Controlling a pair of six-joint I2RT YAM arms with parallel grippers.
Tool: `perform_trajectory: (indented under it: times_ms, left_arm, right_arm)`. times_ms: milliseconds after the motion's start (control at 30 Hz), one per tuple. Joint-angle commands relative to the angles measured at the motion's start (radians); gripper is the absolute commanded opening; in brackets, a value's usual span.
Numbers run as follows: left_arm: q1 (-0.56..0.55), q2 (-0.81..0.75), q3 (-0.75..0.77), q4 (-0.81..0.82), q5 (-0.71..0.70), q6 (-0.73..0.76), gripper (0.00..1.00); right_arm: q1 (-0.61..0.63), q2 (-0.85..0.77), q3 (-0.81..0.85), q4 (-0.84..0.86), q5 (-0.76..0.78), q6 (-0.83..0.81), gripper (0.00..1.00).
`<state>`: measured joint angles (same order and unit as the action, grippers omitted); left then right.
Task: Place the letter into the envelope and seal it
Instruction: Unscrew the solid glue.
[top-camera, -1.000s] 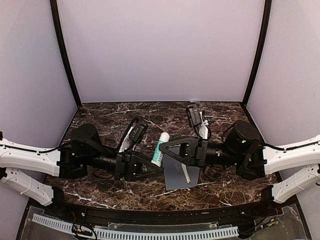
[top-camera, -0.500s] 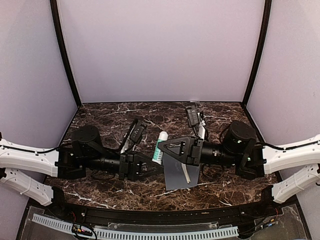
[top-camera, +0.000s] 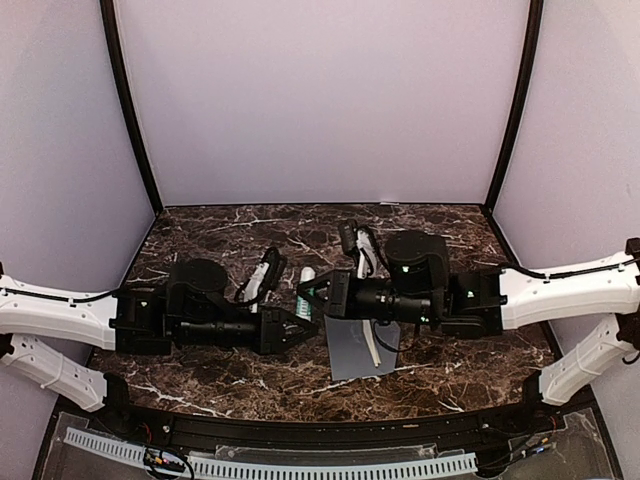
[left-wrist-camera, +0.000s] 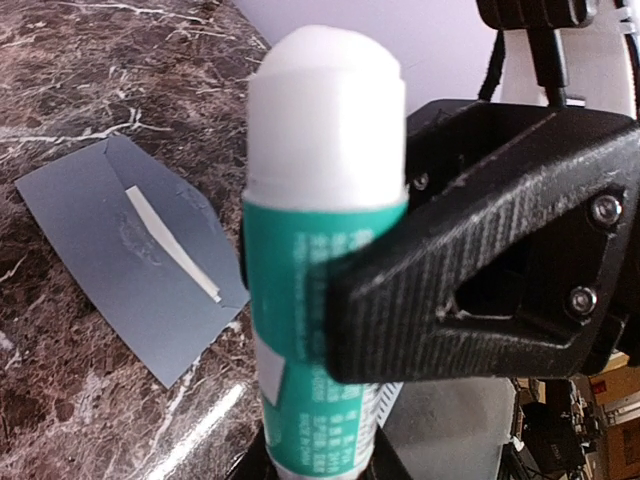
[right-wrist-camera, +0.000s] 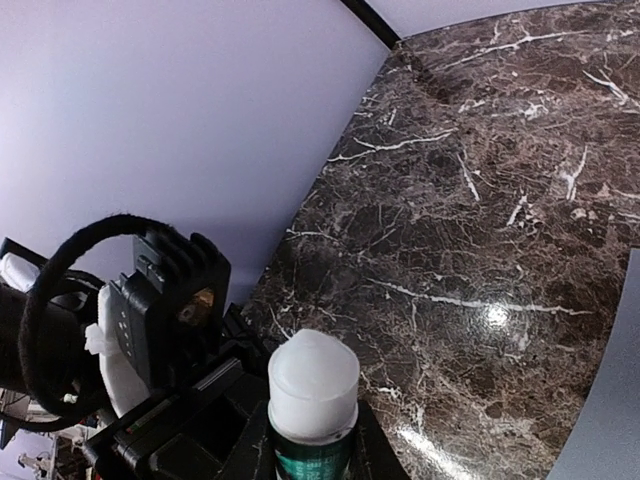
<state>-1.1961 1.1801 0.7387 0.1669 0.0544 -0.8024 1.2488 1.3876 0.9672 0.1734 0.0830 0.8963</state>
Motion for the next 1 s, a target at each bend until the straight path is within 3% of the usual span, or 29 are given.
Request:
perform_trajectory:
  times_ms: [0,133,233,333,467,567,767,967]
  left_arm:
    - [0.013,-0.001,0.033,-0.079,-0.193,-0.042,0.00]
    - [0.013,0.004,0.033,-0.075,-0.190,-0.044,0.00]
    - [0.013,0.004,0.027,-0.055,-0.165,-0.044,0.00]
    - [0.013,-0.005,0.009,0.008,-0.128,-0.033,0.00]
    - [0.013,-0.027,-0.026,0.131,-0.041,-0.014,0.00]
    - [0.013,-0.047,-0.055,0.257,0.048,0.004,0.00]
    - [0.013,-0.072,-0.104,0.438,0.190,0.029,0.00]
    - [0.013,-0.092,-0.103,0.445,0.259,0.033,0.00]
  right_arm:
    - [0.054,0.027,0.061,-0.144,0.022,0.054,0.00]
    - [0.057,0.031,0.065,-0.151,0.029,0.062,0.02]
    - [0.057,0.012,0.059,-0.150,0.033,0.062,0.09]
    - [0.058,-0.033,0.033,-0.108,0.014,0.040,0.26]
    - [0.057,-0.120,-0.043,0.011,-0.024,0.014,0.57]
    - [0.058,-0.186,-0.110,0.119,-0.047,-0.002,0.69]
    - [0.054,-0.253,-0.194,0.243,-0.048,-0.038,0.78]
    - [0.006,-0.256,-0.242,0.350,-0.121,-0.010,0.79]
